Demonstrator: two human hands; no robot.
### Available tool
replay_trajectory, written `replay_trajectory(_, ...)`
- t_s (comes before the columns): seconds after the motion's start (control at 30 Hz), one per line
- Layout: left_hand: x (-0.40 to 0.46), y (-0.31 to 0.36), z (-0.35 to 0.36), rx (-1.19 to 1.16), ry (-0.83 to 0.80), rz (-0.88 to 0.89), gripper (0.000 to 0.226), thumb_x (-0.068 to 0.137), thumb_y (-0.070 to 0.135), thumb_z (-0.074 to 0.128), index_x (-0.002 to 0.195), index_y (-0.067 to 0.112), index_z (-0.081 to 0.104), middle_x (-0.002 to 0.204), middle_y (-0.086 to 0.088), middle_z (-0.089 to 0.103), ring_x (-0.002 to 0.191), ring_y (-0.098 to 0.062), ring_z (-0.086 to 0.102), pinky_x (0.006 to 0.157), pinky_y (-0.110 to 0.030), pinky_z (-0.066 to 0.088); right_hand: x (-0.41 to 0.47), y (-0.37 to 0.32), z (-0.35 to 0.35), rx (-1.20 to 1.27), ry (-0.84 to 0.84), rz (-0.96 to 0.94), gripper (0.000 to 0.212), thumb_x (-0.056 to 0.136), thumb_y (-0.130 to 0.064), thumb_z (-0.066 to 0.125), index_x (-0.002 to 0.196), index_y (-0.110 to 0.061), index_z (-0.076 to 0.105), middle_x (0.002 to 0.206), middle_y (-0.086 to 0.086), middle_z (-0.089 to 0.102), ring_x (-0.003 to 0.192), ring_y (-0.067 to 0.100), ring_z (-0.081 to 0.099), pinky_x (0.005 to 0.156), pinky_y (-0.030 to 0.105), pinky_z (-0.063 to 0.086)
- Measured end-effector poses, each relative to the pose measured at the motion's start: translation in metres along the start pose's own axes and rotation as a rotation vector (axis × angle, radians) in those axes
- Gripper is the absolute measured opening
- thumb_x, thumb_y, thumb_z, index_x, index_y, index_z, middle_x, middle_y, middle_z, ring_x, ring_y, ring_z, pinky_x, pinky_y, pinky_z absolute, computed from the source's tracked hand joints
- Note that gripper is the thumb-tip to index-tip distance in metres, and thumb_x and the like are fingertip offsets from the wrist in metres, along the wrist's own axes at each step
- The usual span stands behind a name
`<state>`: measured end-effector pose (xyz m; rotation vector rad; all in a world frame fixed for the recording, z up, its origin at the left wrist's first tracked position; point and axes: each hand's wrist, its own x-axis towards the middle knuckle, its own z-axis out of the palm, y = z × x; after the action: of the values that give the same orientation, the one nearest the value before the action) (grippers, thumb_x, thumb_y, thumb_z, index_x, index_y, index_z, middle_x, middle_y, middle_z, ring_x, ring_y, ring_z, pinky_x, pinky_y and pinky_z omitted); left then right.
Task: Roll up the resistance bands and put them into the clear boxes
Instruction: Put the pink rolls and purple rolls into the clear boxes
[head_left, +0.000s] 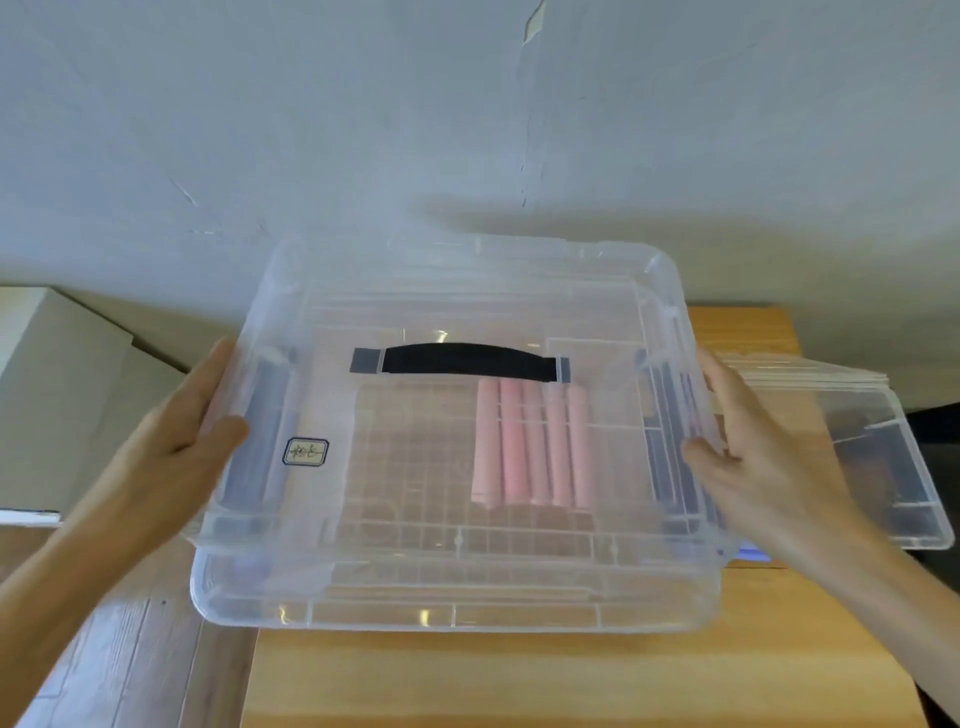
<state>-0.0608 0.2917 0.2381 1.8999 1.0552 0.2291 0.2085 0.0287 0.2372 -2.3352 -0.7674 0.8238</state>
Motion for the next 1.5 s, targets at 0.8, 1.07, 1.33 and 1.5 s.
replay_trajectory(0.8,-0.036,-0.042,0.030,0.038,0.229,-0.074,0.054,0.104,0.019,0.039,0.154,0.031,0.024,0.155,0.012,0.035,0.144,-0.005,0.029,0.112,-0.020,0.020,-0.039,0.022,0.042,0.140,0.139,0.098,0.071,0.100,-0.008,0.044,0.156,-0.035,0.008,0.146,-0.033,0.013,0.130,-0.019,0.010,0.091,-0.007,0.008)
replay_trajectory(1.07,-0.048,-0.045,0.039,0.075,0.239,-0.068,0.055,0.103,0.024,0.036,0.153,0.037,0.018,0.146,0.024,0.030,0.136,0.002,0.026,0.110,-0.025,0.021,-0.037,0.028,0.049,0.132,0.146,0.083,0.072,0.100,-0.004,0.042,0.156,-0.034,0.009,0.146,-0.032,0.013,0.128,-0.021,0.010,0.091,-0.008,0.011)
replay_trajectory(1.33,-0.047,-0.051,0.044,0.112,0.256,-0.114,0.054,0.104,0.027,0.035,0.156,0.035,0.019,0.154,0.007,0.039,0.140,-0.018,0.038,0.109,-0.038,0.031,-0.035,0.032,0.058,0.153,0.205,0.023,0.065,0.101,-0.015,0.044,0.156,-0.030,0.012,0.151,-0.022,0.020,0.128,-0.020,0.015,0.092,-0.010,0.013)
replay_trajectory(1.5,-0.042,-0.048,0.043,0.053,0.256,-0.172,0.051,0.101,0.038,0.034,0.151,0.039,0.027,0.141,0.006,0.050,0.122,-0.018,0.049,0.096,-0.038,0.039,-0.031,0.033,0.062,0.187,0.225,-0.018,0.063,0.099,-0.033,0.041,0.154,-0.037,0.010,0.155,-0.020,0.022,0.139,-0.005,0.020,0.115,0.025,0.020)
